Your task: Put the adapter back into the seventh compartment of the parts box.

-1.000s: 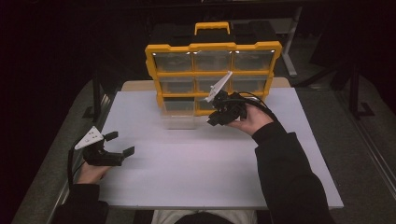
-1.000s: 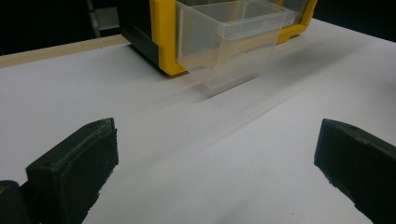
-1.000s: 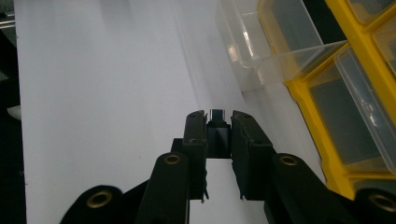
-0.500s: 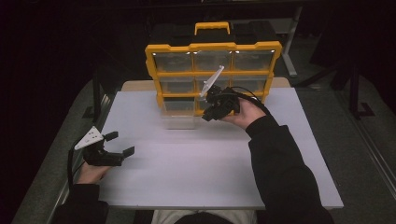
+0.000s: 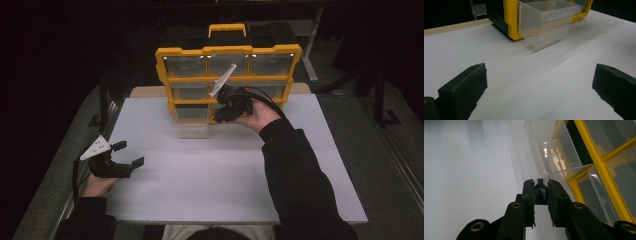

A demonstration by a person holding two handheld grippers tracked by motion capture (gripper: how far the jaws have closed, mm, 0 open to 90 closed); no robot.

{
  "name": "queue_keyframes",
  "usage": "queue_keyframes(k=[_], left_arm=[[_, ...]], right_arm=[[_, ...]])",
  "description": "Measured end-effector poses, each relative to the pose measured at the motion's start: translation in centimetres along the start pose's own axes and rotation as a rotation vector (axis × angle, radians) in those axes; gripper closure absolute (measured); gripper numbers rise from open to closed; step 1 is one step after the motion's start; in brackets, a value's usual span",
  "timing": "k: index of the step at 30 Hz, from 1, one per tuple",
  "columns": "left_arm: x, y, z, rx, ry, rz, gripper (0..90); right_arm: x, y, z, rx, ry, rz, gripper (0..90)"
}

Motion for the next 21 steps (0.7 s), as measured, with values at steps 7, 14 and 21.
queue_keyframes(k=[7,14,21], left_arm=[[0.0,0.0,0.0,-0.001,0.000,-0.001,0.0],[0.0,0.0,0.0,-0.002,0.001,-0.002,0.0],[0.0,0.0,0.0,-0.004,0.001,0.000,0.0]], right_arm=[[-0.7,-0.6,-0.5,-0.017,-0.011,-0.008,74.7],[-1.0,-1.2,-0.9,-0.013,-0.006,-0.012,74.7],[-1.0,-2.2,-1.5,-0.008,-0.011,-0.007,74.6]])
Point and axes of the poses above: each handheld gripper's, and its own axes: z roughly backward along the jaws, y roughly out of its underside, x roughly to its left, the point moved 7 cm from there along -z, roughly forward along the jaws, and after that the axes turned 14 degrees about -z, right-handed, at the moved point
